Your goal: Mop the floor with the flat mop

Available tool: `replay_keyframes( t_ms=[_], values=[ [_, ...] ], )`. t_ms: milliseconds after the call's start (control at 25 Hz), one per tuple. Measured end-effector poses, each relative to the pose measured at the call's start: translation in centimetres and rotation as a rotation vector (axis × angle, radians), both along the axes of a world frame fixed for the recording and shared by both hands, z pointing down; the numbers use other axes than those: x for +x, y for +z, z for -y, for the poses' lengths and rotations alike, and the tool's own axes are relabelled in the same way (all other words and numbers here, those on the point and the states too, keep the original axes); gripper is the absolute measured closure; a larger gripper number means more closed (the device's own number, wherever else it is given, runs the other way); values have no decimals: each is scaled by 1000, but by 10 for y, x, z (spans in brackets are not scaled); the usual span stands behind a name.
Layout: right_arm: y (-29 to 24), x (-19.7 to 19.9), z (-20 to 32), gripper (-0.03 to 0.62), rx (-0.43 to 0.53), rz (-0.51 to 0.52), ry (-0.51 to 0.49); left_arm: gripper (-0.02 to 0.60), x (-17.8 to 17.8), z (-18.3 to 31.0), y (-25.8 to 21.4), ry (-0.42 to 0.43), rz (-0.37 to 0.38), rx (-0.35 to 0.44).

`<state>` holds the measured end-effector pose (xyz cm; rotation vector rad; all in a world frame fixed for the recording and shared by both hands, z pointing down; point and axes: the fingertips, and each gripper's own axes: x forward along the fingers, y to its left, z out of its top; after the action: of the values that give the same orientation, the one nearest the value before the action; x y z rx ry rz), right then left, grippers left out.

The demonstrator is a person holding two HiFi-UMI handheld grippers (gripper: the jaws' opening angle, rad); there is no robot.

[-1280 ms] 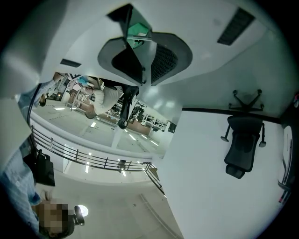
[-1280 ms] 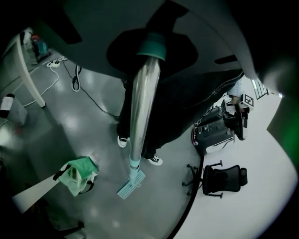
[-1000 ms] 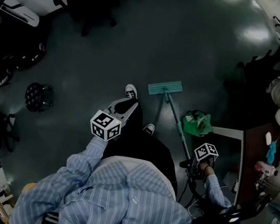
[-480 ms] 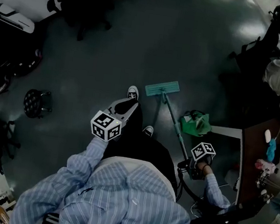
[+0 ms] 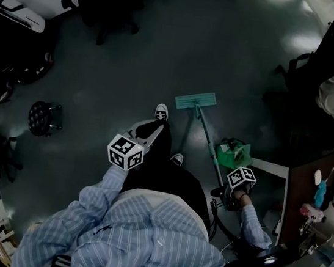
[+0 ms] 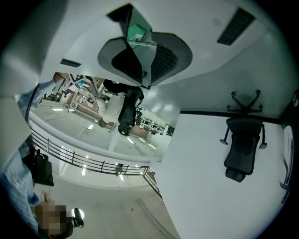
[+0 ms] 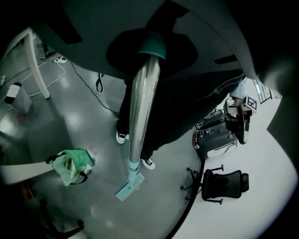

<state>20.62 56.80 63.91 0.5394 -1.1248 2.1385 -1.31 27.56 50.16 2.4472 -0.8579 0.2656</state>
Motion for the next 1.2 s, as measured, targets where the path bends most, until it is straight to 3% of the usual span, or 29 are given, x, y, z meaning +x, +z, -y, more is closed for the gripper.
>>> replay_keyframes(
  t_ms=[240,560,800,1200],
  values=[
    [2,-5,57,562,-15,-8,-45,522,-24,32,8,-62,4,-32],
    [2,-17,175,562,-23,-13,-83,522,-57,116,15,-129,9,-63],
    [5,-27,271,562,-11,-10,-81,522,-64,183,14,-129,17,-70],
    [16,-51,436,562,11,-23,-110,522,-57,265,15,-47,16,-100]
  ],
)
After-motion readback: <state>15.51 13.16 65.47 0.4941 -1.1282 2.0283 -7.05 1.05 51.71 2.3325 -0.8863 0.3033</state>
